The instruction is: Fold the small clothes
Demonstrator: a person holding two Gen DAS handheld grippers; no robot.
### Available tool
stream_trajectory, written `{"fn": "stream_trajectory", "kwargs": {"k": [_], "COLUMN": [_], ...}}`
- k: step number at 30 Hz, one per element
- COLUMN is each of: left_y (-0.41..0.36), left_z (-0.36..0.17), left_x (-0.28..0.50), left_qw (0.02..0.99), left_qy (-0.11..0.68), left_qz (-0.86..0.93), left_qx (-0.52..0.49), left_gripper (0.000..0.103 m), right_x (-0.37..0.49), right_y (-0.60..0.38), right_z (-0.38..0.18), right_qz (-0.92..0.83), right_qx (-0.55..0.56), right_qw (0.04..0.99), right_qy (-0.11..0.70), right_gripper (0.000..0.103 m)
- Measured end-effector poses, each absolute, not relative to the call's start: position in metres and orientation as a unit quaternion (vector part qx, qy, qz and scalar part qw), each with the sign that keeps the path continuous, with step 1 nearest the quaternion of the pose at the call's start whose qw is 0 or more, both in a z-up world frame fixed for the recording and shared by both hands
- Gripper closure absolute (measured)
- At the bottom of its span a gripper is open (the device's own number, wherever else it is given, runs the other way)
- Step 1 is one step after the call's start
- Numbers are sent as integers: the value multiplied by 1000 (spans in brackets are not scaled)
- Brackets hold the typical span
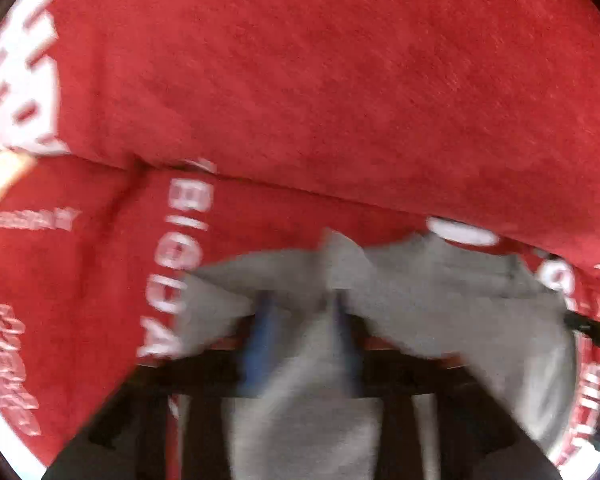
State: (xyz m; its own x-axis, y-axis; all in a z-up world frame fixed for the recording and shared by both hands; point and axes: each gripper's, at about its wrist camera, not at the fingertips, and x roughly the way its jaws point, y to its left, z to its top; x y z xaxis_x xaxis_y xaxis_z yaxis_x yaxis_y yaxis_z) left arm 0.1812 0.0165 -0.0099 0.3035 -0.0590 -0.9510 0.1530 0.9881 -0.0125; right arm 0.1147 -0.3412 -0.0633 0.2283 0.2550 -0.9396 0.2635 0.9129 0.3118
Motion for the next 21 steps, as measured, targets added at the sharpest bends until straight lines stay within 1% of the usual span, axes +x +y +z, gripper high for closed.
{"fn": "stream_trajectory", "kwargs": {"k": [1, 3, 4, 6, 9, 11, 13, 15, 16, 17, 19, 21], "left_y": [19, 25, 27, 28, 14, -1, -11, -15, -14, -15, -16, -13], "left_z": [-2, 12, 16, 21, 10, -10, -32, -48, -48, -48, -46, -43], "left_x": [179, 175, 172, 162, 145, 136, 134, 135, 138, 141, 149, 155], "left_qw": [818, 820, 818, 809, 782, 766, 760, 769, 781, 785, 786, 789], "left_qy": [570, 566, 569, 579, 605, 621, 631, 625, 614, 611, 611, 607], "left_qz": [-54, -58, -65, -93, -147, -160, -145, -112, -101, -94, -87, -80], "left_qx": [54, 58, 52, 38, 32, 44, 56, 64, 55, 50, 45, 51], "left_gripper": [39, 39, 39, 40, 40, 39, 39, 39, 39, 39, 39, 39], "right_x": [114, 109, 107, 96, 80, 73, 70, 73, 74, 77, 80, 85], "right_y": [-344, -356, -362, -371, -362, -350, -336, -325, -322, -322, -330, -337], "right_z": [-64, -61, -59, -50, -27, -21, -28, -46, -54, -62, -67, -63], "right_qz": [-12, -46, -51, -43, -9, 23, 46, 44, 39, 33, 21, -2], "right_qx": [211, 226, 244, 299, 304, 307, 311, 305, 305, 308, 319, 306], "right_qw": [754, 750, 745, 736, 749, 752, 741, 729, 725, 721, 732, 740], "right_qy": [622, 620, 618, 605, 588, 583, 593, 611, 617, 620, 602, 599], "right_gripper": [92, 79, 78, 78, 78, 78, 78, 78, 78, 83, 84, 83]}}
